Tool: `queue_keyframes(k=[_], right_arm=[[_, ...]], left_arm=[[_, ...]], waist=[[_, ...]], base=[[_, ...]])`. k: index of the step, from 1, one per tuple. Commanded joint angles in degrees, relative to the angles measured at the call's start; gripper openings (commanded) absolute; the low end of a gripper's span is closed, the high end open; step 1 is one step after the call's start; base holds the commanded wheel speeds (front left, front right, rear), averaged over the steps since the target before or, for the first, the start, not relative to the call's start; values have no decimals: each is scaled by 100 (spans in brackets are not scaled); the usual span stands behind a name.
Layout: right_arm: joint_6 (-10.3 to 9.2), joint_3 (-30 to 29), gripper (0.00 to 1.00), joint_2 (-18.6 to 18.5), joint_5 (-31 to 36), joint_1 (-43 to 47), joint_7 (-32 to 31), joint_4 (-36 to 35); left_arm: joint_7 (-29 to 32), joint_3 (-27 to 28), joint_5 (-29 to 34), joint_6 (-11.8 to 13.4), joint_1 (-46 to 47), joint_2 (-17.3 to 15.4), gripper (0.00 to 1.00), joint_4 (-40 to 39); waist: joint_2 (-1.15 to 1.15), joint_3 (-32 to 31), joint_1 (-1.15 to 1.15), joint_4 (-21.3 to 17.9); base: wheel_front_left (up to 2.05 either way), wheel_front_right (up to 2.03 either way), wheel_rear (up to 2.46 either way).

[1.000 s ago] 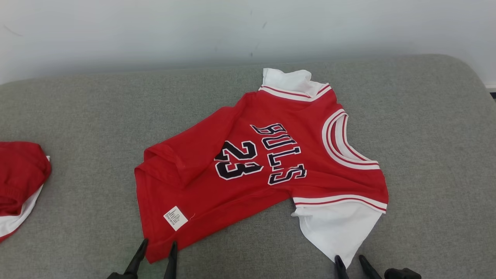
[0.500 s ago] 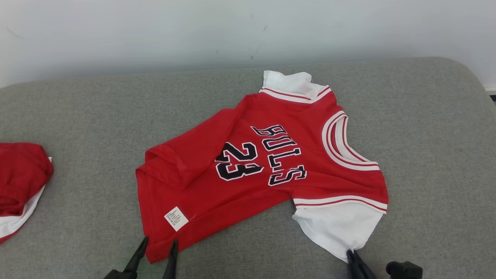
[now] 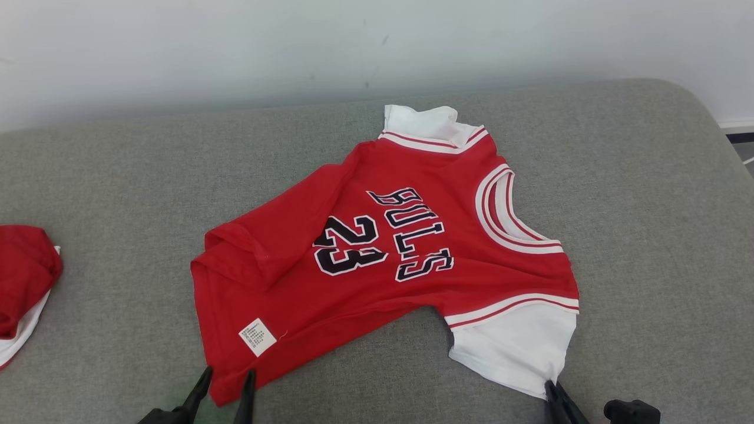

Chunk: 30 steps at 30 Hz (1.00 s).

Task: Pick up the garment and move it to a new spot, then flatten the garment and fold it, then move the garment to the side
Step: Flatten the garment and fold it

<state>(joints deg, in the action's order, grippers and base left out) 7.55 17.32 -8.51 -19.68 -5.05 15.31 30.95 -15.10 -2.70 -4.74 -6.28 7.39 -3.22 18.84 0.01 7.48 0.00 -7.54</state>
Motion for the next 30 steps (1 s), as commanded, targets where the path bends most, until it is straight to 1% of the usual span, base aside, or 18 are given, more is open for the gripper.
queue_keyframes(k=[1, 9, 10, 11, 12, 13, 14, 18, 23, 26, 30], right_arm=[[-11, 24, 0, 12, 12, 76, -32, 28], [-10, 41, 0, 31, -22, 49, -23, -39], [-10, 40, 0, 31, -26, 53, -23, -53], [-10, 39, 0, 31, -32, 53, -23, -63], [-10, 40, 0, 30, -38, 52, -23, -69], [-10, 44, 0, 30, -41, 51, -23, -74], [-10, 47, 0, 32, -38, 48, -23, -77], [-10, 5, 0, 66, -82, -17, -19, -210], [-10, -169, 0, 49, -110, -152, -18, -884], [-10, -244, 0, -33, -47, -304, -17, -1308], [-9, -327, 0, -187, -17, -761, -17, -1786]], left_arm=[[-10, 20, -76, -42, 90, -28, 100, 130], [-9, -28, -232, -105, 31, -39, 100, 291], [-9, -44, -276, -110, 17, -36, 85, 311], [-9, -57, -297, -109, 17, -45, 63, 315], [-9, -70, -318, -112, 18, -56, 36, 318], [-9, -94, -348, -114, 16, -63, 2, 313], [-9, -135, -369, -115, 9, -79, 0, 313], [-10, -249, -445, -114, 53, -158, 0, 185], [-9, -273, -334, -115, 137, -273, 0, -391], [-10, -303, -333, -115, 221, -355, 0, -762], [-9, -363, -359, -115, 431, -559, 0, -1093]], waist=[[-1, 2, 0, -3], [-1, 4, 0, 36], [-1, 6, 0, 44], [-1, 9, 0, 51], [-1, 11, 0, 58], [-1, 13, 0, 62], [-1, 14, 0, 66], [-1, 12, 0, 72], [-1, -61, 0, 77], [-1, -167, 0, 92], [-1, -347, 0, 123]], base=[[0, 0, 0], [0, 0, 0], [0, 0, 0], [0, 0, 0], [0, 0, 0], [0, 0, 0], [0, 0, 0], [0, 0, 0], [0, 0, 0], [0, 0, 0], [0, 0, 0]])
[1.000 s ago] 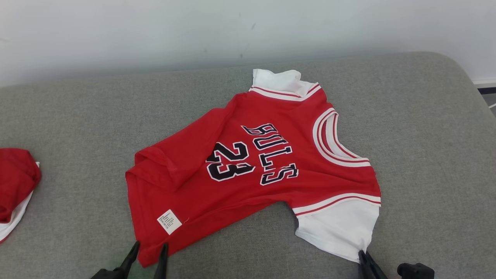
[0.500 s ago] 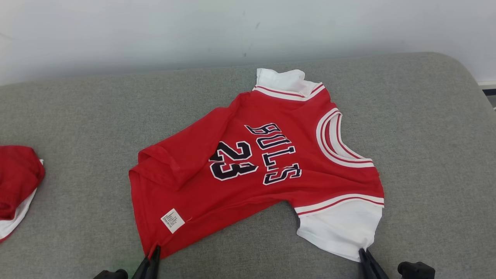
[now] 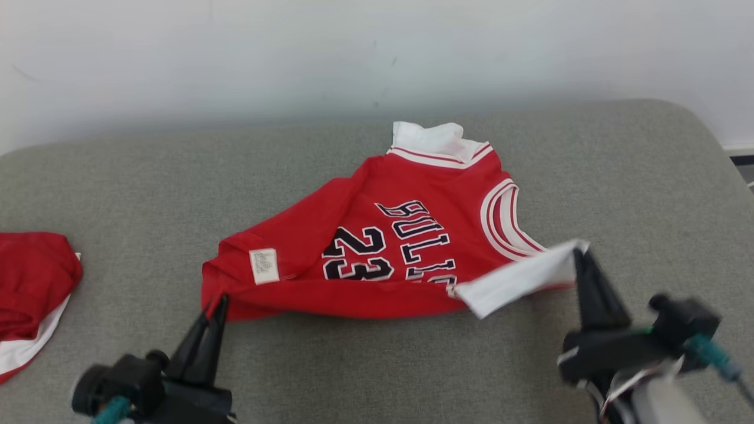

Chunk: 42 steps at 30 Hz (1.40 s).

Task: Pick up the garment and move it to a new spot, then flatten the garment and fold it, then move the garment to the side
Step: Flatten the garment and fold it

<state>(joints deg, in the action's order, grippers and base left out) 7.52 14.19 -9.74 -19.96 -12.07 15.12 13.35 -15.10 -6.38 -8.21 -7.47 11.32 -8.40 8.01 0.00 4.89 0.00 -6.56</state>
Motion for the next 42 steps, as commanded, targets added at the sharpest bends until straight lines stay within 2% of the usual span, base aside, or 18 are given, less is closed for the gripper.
queue_keyframes(k=[1, 9, 14, 18, 24, 32, 38, 42], right_arm=[[-6, -59, 0, -107, 10, -204, 3, -115], [-6, -152, 0, -618, 95, -1502, 2, -229], [-7, -5, 0, -914, 113, -2465, 1, 66], [-6, 206, 0, -1050, 157, -3256, 1, 371], [-6, 526, 0, -1232, 224, -4263, 2, 761], [-6, 1084, 0, -1349, 312, -5621, 1, 1441], [-7, 1460, 0, -1442, 485, -6612, 1, 2035], [-7, 1464, 0, -1483, 636, -7247, 2, 2431]], left_arm=[[-9, -20, -37, 3, 136, -111, 0, -62], [-9, -577, -256, 3, 1336, -875, 0, 87], [-10, -873, -467, 3, 2391, -1246, 0, 490], [-9, -1145, -394, 4, 3201, -1478, 0, 756], [-9, -1453, -309, 3, 4276, -1613, 0, 1158], [-9, -1927, -183, 4, 5621, -1619, 0, 1996], [-5, -2142, -102, 24, 6629, -1407, 0, 2886], [-6, -2237, 48, 120, 7279, -1191, 0, 3219]], waist=[[0, -135, 0, 39], [0, -406, 0, 234], [0, -369, 0, 293], [0, -312, 0, 337], [0, -92, 0, 329], [0, 359, 0, 262], [0, 1053, 0, 231], [0, 1579, 0, 246]], base=[[0, 0, 0], [0, 0, 0], [0, 0, 0], [0, 0, 0], [0, 0, 0], [0, 0, 0], [0, 0, 0], [0, 0, 0]])
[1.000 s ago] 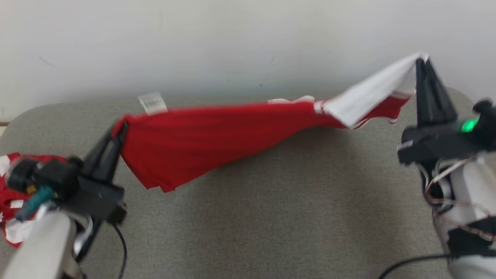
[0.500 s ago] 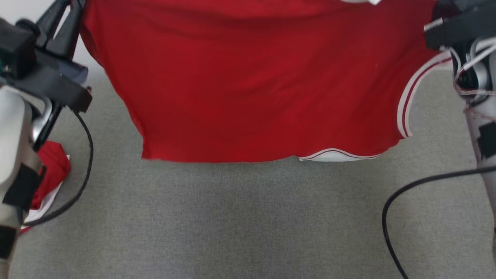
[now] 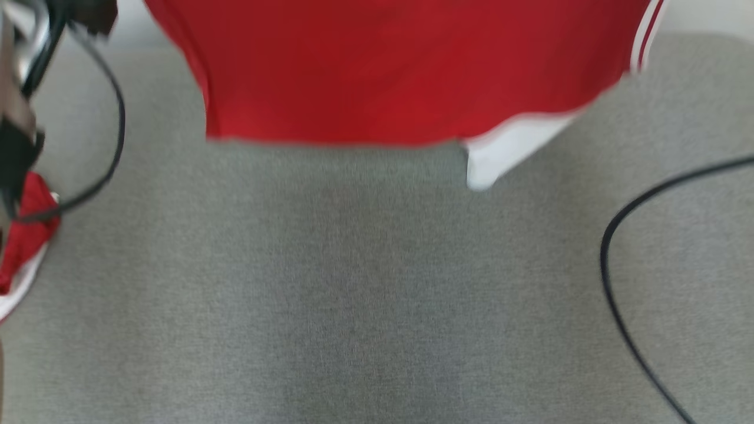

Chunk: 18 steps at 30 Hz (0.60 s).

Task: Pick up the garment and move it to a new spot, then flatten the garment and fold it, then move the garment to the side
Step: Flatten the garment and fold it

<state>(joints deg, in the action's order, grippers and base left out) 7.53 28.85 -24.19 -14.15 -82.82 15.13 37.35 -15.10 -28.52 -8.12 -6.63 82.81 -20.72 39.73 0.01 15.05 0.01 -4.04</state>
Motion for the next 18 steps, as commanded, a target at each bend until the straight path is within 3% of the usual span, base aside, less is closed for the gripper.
queue_keyframes(k=[1, 6, 11, 18], right_arm=[[-8, -25, 0, -35, 76, -320, 0, 168], [-8, -624, 0, -39, 370, -1109, 0, 359], [-7, -1422, 0, 48, 866, -1549, 0, -48], [-8, -1724, 0, 195, 694, -1141, 0, -147]], left_arm=[[-6, -60, 98, 73, 272, 95, 0, 133], [-7, -167, 374, 404, 1014, 424, 0, 301], [-6, -124, 638, 797, 1515, 500, 0, -87], [-8, -95, 487, 641, 1378, 375, 0, -173]], waist=[[-1, 697, -1, 3], [-1, 1120, -1, 169], [-1, 1411, -1, 207], [-1, 1756, -1, 25]], base=[[0, 0, 0], [0, 0, 0], [0, 0, 0], [0, 0, 0]])
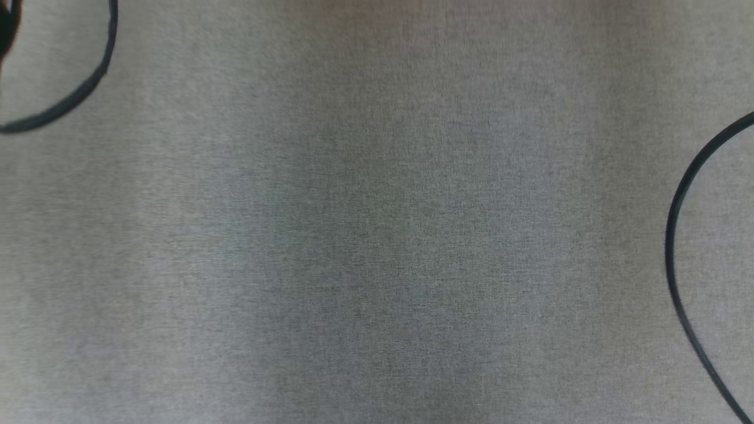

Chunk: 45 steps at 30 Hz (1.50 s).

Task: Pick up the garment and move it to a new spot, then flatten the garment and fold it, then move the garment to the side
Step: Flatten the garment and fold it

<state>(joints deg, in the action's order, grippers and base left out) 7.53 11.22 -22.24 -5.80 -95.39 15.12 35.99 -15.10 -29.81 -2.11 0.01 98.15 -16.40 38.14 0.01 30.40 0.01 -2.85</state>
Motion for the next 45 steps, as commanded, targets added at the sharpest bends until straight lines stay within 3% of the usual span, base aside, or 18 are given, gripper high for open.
queue_keyframes(k=[1, 8, 13, 19, 23, 29, 34, 45], right_arm=[[-7, 113, 0, -7, -247, 240, 1, -33], [-7, 720, 0, -214, -1370, 1269, 1, -515], [-7, 1212, 0, -559, -2369, 2581, 1, -1239], [-7, 1327, 0, -709, -3174, 4432, 1, -1824], [-5, 1421, 0, -811, -3050, 5480, 1, -2090], [-4, 933, 0, -399, -3097, 6760, 1, -1950], [-5, 936, 0, -293, -3064, 7627, 2, -1851], [-7, 656, 0, -102, -3060, 9233, 3, -1594]], left_arm=[[-8, 61, -147, -51, -271, -82, 0, -14], [-8, 174, -408, -181, -1088, -85, 0, -330], [-8, 401, -603, -241, -2249, -67, 0, -819], [-8, 955, -847, -179, -3931, 24, 0, -1295], [-8, 1182, -711, -246, -4889, 110, 0, -1455], [-8, 1815, -768, -261, -6195, 453, 0, -1542], [-8, 2292, -697, -355, -7279, 727, 0, -1521], [-8, 2605, -286, -593, -8767, 998, 0, -1536]], waist=[[-1, 264, -1, -131], [-1, 463, -1, -247], [-1, 310, -1, -301], [-1, -191, -1, -360], [-1, -517, -1, -409], [-1, -1237, -1, -486], [-1, -1887, -1, -516], [-1, -2854, -1, -400]], base=[[0, 0, 0], [0, 0, 0], [0, 0, 0], [0, 0, 0], [0, 0, 0], [0, 0, 0], [0, 0, 0], [0, 0, 0]])
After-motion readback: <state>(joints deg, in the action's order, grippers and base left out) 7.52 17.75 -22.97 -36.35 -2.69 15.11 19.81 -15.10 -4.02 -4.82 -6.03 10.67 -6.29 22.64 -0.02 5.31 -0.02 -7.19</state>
